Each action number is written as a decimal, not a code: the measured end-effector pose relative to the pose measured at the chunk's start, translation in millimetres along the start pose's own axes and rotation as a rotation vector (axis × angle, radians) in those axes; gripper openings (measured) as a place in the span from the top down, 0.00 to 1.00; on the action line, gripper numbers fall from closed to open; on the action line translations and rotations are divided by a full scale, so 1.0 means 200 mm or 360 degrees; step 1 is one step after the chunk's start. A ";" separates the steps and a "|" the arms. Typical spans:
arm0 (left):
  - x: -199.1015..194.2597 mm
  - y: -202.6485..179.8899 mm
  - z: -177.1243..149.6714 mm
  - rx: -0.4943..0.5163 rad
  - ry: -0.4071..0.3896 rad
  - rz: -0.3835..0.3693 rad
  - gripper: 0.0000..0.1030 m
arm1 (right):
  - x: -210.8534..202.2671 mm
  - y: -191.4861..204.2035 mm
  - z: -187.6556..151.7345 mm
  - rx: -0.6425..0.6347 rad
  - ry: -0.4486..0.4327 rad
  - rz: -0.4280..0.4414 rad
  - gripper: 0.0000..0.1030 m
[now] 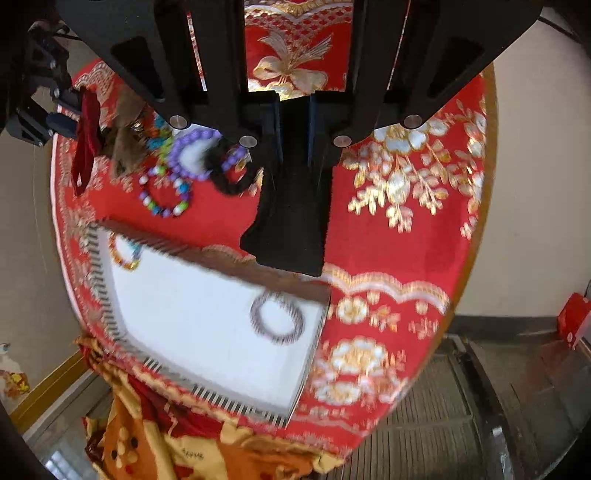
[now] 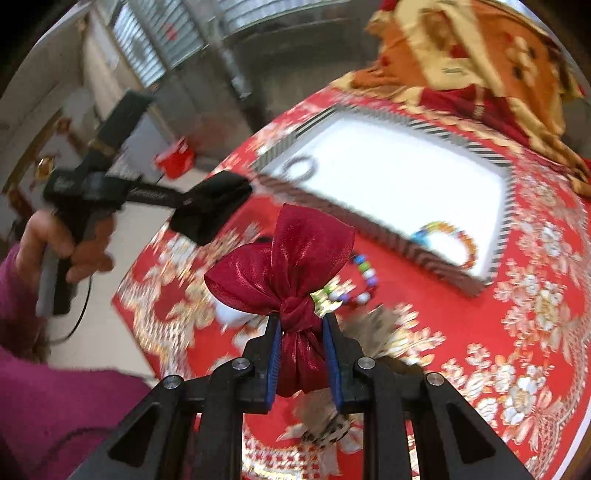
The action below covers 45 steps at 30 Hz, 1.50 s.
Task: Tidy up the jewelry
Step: 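Carry the holder and bow into the tray and open both grippers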
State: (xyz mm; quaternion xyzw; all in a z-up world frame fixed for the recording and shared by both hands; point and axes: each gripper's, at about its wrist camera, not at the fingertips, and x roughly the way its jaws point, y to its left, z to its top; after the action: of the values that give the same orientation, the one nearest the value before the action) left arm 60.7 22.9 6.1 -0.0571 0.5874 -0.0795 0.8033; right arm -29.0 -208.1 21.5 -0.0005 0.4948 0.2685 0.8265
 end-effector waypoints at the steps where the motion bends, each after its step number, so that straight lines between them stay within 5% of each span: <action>1: -0.02 -0.01 0.03 0.0006 -0.0023 -0.0003 0.92 | -0.01 -0.04 0.02 0.0032 -0.0016 -0.0012 0.80; 12: -0.05 -0.18 0.30 0.0095 -0.0133 -0.0010 0.92 | -0.01 -0.21 0.30 0.0284 -0.0136 -0.0175 0.80; 21: 0.11 -0.28 0.48 0.0158 -0.0120 0.0009 0.92 | 0.19 -0.39 0.51 0.0514 -0.0090 -0.0212 0.80; 41: 0.45 -0.33 0.62 0.0210 0.0054 0.0028 0.92 | 0.54 -0.56 0.59 0.0746 0.0122 -0.0214 0.79; 45: 0.46 -0.34 0.62 0.0208 0.0056 0.0039 0.92 | 0.56 -0.58 0.59 0.0789 0.0134 -0.0186 0.64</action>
State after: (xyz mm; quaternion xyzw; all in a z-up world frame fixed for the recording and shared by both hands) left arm 201.8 -60.9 -29.7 0.0040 0.5957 -0.1089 0.7958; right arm 158.9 -226.3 -40.6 0.1623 0.5787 0.0906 0.7941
